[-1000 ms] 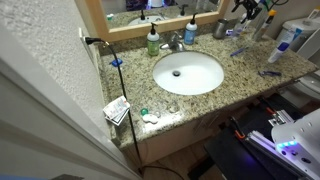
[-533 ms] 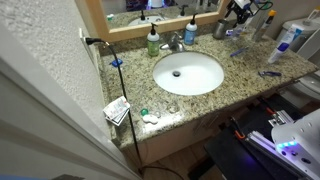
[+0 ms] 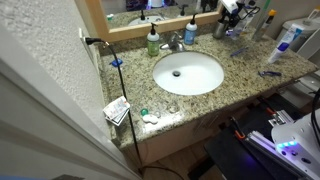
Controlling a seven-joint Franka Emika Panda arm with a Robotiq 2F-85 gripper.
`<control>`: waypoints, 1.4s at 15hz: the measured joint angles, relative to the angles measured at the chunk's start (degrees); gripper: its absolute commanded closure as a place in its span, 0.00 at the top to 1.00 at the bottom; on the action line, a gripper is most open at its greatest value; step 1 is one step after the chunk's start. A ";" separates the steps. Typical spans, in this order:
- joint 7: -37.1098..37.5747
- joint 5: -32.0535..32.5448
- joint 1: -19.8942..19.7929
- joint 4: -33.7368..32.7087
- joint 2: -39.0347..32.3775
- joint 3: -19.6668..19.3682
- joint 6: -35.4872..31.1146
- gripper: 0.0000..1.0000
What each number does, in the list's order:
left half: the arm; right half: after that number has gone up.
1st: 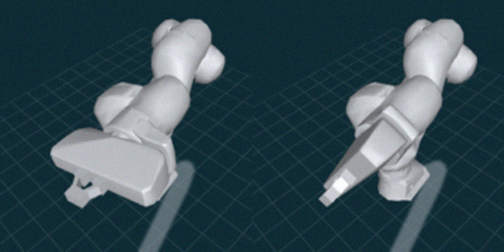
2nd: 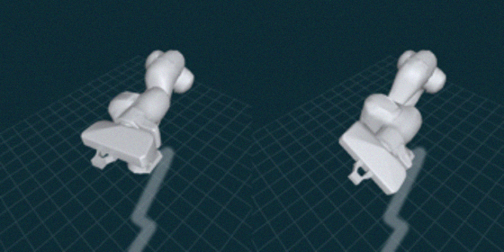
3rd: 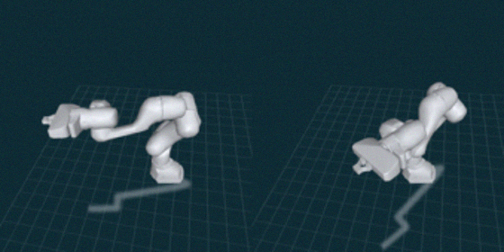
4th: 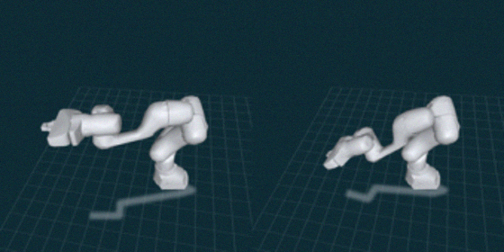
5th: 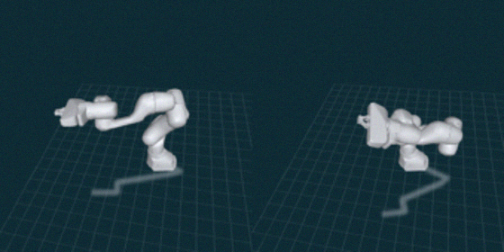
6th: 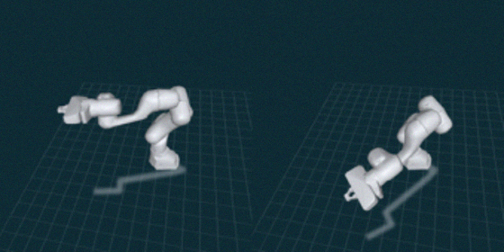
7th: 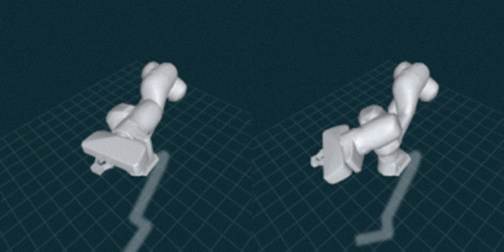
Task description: Take the toothbrush from the cup and put it on the counter, then pick the toothpaste and put it in the cup
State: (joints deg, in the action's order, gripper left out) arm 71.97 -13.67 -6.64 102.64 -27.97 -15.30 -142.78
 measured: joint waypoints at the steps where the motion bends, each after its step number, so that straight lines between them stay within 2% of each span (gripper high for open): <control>1: 0.11 0.01 0.00 -0.61 -0.67 0.00 0.00 0.46; 6: 0.18 1.12 0.02 -1.31 -1.37 -0.01 0.00 0.10; 8: 0.02 1.70 0.08 -1.18 -1.03 0.07 0.01 0.01; 16: -9.70 1.63 0.24 6.51 5.09 4.13 4.45 0.02; 21: -11.50 2.13 0.44 9.64 8.23 4.67 9.04 0.02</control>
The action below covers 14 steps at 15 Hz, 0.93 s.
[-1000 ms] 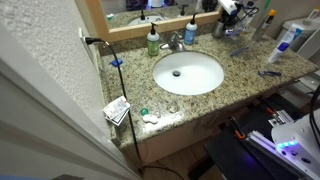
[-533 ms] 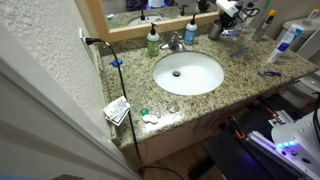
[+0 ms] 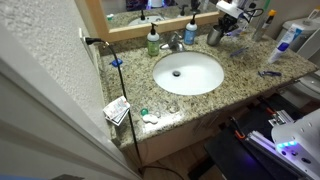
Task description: Take the toothbrush from the cup and put it on the counter, then pick the toothpaste and put it in the cup
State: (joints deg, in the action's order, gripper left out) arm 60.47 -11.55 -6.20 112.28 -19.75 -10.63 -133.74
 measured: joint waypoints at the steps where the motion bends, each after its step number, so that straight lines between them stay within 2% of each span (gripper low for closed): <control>1: 0.35 0.32 0.01 0.03 0.08 -0.13 0.40 0.02; 3: 1.23 0.68 -0.01 -0.13 0.08 -0.48 1.07 0.02; 4: 1.65 0.74 -0.01 -0.15 0.06 -0.74 1.13 0.05; 5: 2.23 0.81 -0.01 -0.16 0.04 -0.96 1.13 0.31; 6: 2.83 0.85 -0.01 -0.18 0.03 -1.09 1.13 0.32; 7: 3.59 1.13 -0.01 -0.19 0.01 -1.19 1.27 0.38; 14: 4.77 2.12 -0.24 -0.04 -1.07 -2.14 1.65 0.88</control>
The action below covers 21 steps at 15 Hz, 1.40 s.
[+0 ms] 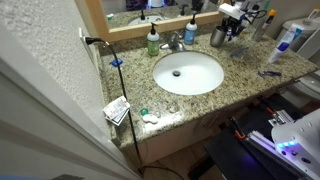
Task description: Take the toothbrush from the cup and put it on the counter, then pick the toothpaste and put it in the cup
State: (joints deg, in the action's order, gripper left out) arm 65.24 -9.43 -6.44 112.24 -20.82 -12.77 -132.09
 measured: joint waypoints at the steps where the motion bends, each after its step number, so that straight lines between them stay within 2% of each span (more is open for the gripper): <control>1: -0.10 -0.03 -0.09 0.02 0.59 -0.03 -0.01 0.94; 3: -0.90 -0.25 -0.28 0.30 2.43 -0.03 -0.03 1.00; 11: -5.73 -4.99 -3.57 1.88 11.23 -0.97 -0.24 1.00; 16: -2.28 -6.78 -7.24 -1.21 11.19 -4.59 -0.33 1.00; 19: -1.09 -6.22 -7.56 -1.43 11.08 -4.82 -0.48 1.00; 21: 3.51 -4.64 -7.50 -2.15 9.47 -4.86 -0.72 1.00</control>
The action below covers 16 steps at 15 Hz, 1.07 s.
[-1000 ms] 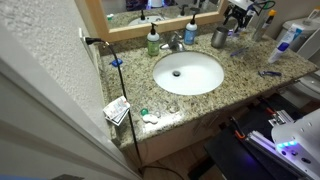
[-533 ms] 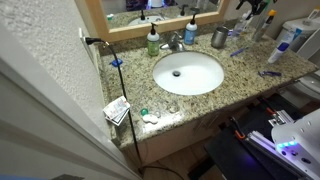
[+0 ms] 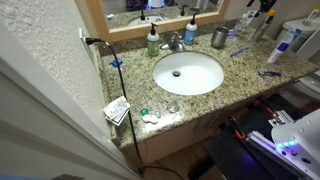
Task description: Take the toothbrush from the cup and put it on the counter, then pick the toothpaste and put it in the cup
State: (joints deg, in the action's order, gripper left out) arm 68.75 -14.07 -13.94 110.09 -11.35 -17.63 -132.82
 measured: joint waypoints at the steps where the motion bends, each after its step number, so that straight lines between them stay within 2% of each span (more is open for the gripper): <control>1: 2.42 0.65 0.00 -0.93 -1.51 -0.07 -0.02 1.00; 5: 9.54 1.62 -0.01 -6.14 -8.30 -0.44 -0.04 1.00; 12: 15.25 1.67 0.00 -13.31 -16.07 -0.45 0.07 0.98; 13: 15.75 1.67 0.00 -13.99 -17.16 -0.45 0.10 0.74; 15: 16.06 1.66 -0.03 -15.25 -19.17 -0.45 0.11 0.70; 16: 16.07 1.67 -0.04 -15.78 -19.95 -0.45 0.11 0.61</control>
State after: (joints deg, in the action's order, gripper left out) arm 84.82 -12.40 -13.98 94.31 -31.30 -18.08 -132.71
